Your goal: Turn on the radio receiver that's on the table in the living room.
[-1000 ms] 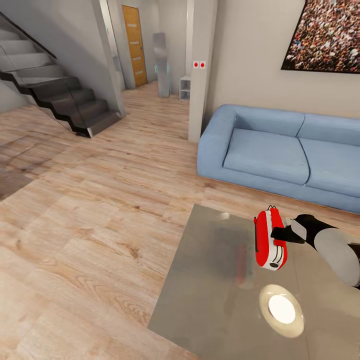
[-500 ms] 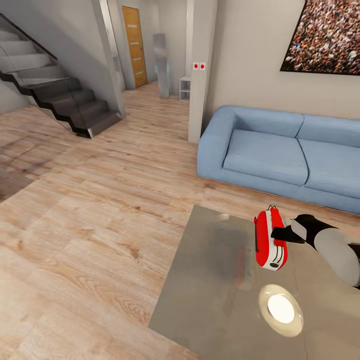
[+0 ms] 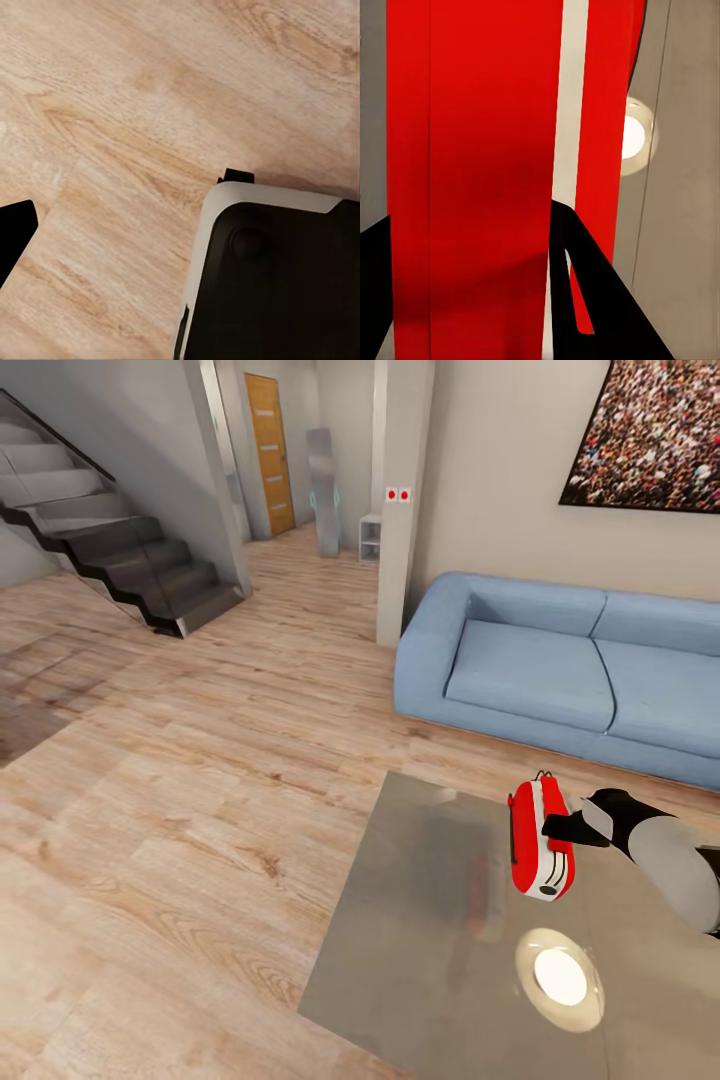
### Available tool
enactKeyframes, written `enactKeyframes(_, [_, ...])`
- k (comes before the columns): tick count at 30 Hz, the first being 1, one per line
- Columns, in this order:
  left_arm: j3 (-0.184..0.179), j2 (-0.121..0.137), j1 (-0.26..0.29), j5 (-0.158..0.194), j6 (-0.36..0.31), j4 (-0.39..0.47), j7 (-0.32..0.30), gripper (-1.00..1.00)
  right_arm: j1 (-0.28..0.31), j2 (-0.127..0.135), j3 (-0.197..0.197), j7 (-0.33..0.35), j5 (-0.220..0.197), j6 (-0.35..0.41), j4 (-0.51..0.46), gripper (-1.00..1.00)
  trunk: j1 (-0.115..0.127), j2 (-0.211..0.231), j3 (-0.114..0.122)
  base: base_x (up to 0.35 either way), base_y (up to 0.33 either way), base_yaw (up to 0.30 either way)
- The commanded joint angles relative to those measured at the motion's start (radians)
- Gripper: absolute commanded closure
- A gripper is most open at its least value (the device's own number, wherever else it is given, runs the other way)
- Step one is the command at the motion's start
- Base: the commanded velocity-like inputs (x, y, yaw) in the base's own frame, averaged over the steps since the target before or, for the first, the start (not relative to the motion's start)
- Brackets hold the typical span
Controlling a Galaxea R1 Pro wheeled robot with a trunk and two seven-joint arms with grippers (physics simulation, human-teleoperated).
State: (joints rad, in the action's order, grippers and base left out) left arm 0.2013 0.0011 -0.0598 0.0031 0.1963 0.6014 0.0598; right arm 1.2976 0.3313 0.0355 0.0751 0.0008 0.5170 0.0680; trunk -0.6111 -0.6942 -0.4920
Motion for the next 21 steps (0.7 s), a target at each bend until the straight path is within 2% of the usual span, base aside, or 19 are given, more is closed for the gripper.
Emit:
enactKeyframes(1, [0.0, 0.0, 0.0, 0.0, 0.0, 0.0, 0.0, -1.0, 0.0, 0.0, 0.0, 0.0, 0.0, 0.0, 0.0, 1.0, 0.004, 0.007, 0.003, 0.0, 0.0, 0.0])
enactKeyframes(8, [0.0, 0.002, 0.0, 0.001, 0.0, 0.0, -0.001, -1.0, 0.0, 0.0, 0.0, 0.0, -0.001, 0.0, 0.0, 1.0, 0.031, 0.056, 0.025, 0.0, 0.0, 0.0])
enactKeyframes(21, [0.0, -0.001, 0.0, 0.001, 0.0, 0.0, -0.002, -1.0, 0.0, 0.001, 0.001, 0.0, -0.003, 0.0, 0.0, 1.0, 0.035, 0.063, 0.028, 0.0, 0.0, 0.0])
